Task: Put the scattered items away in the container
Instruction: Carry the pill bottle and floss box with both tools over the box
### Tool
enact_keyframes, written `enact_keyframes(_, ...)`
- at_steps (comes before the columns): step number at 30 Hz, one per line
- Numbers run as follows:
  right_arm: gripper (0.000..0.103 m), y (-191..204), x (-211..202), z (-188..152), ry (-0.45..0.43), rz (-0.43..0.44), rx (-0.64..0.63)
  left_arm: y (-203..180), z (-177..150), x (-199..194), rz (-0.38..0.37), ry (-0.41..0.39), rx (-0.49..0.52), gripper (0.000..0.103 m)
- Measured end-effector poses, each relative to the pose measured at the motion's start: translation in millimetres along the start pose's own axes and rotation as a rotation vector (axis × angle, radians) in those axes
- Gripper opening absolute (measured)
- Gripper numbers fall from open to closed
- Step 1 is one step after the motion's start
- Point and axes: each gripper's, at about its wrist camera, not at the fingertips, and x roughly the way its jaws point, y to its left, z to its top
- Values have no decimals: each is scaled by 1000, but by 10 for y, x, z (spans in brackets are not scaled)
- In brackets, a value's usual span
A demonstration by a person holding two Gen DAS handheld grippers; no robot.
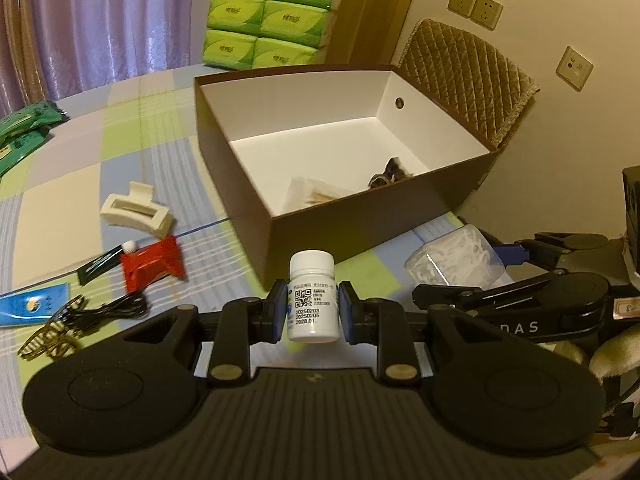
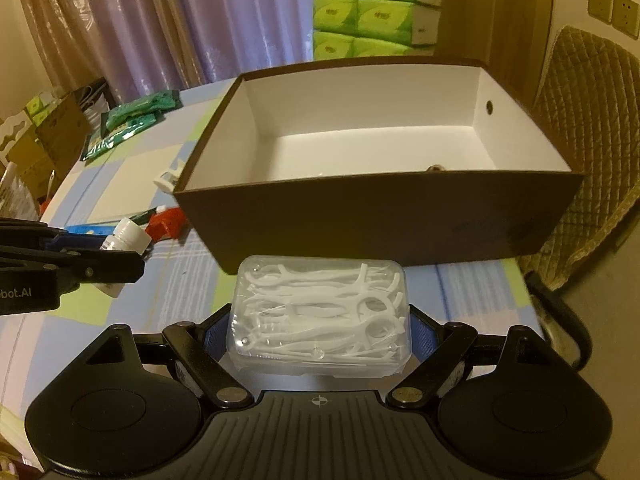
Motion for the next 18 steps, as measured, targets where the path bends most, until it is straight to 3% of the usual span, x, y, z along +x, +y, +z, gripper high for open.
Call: enact_keyframes(18, 83, -501, -282, 594, -121, 77, -60, -386, 646, 238, 9, -93, 12, 22)
